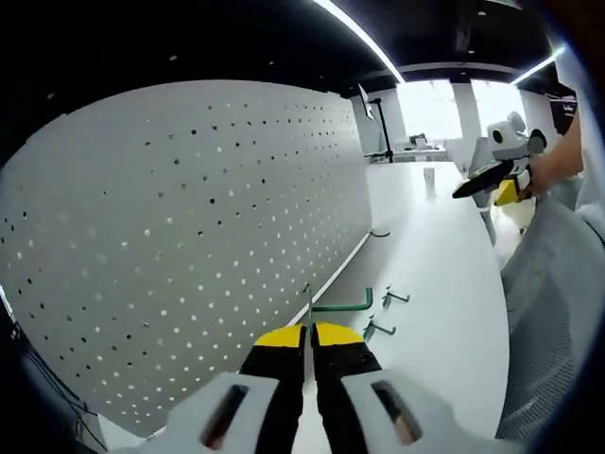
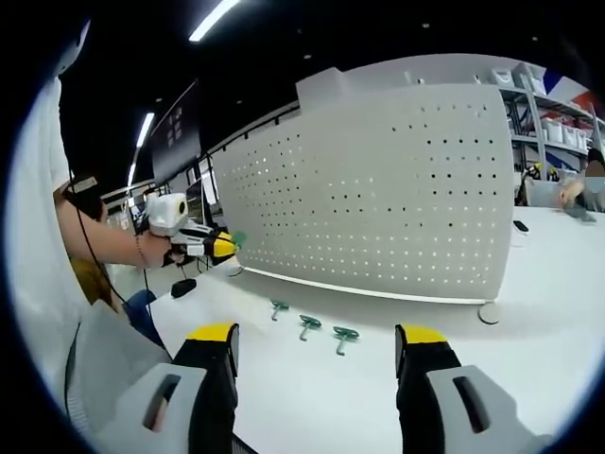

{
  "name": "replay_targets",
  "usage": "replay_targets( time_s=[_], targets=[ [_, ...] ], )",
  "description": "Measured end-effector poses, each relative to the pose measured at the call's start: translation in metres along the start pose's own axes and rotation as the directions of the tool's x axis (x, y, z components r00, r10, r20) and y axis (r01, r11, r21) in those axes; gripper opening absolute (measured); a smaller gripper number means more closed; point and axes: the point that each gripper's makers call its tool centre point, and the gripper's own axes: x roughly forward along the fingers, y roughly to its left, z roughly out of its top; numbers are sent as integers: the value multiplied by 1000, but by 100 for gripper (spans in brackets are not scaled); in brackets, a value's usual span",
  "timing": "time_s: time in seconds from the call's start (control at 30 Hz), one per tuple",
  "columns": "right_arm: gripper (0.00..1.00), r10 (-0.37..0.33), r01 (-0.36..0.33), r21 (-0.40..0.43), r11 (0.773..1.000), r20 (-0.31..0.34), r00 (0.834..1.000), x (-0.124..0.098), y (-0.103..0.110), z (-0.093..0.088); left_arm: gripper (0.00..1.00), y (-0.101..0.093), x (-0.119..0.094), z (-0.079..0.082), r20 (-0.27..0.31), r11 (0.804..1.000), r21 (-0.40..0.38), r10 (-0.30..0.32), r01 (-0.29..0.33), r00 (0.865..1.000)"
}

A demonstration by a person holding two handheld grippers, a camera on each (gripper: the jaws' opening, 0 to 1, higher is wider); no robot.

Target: Insert the hook assembly into the mounting plate slot until the hook locks in place.

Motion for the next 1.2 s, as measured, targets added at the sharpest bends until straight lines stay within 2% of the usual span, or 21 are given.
replay_targets(
  time_s=[0.4,0.6,0.97,1.13,1.2],
  targets=[
    [65,8,-8,-5,1000,16,1000,3,4,3,2,0,-13,14,73,998,-55,47,-44,996],
    [65,15,-14,-8,1000,38,999,4,7,9,2,-3,-19,31,133,993,-101,78,-65,988],
    [64,25,-25,4,1000,53,998,5,8,11,2,-14,-20,42,186,991,-120,85,-63,979],
    [64,27,-27,8,1000,72,997,5,8,15,2,-16,-25,53,234,983,-169,105,-66,967],
    [64,30,-31,9,999,78,997,5,9,16,2,-20,-25,56,240,986,-156,101,-64,966]
  ],
)
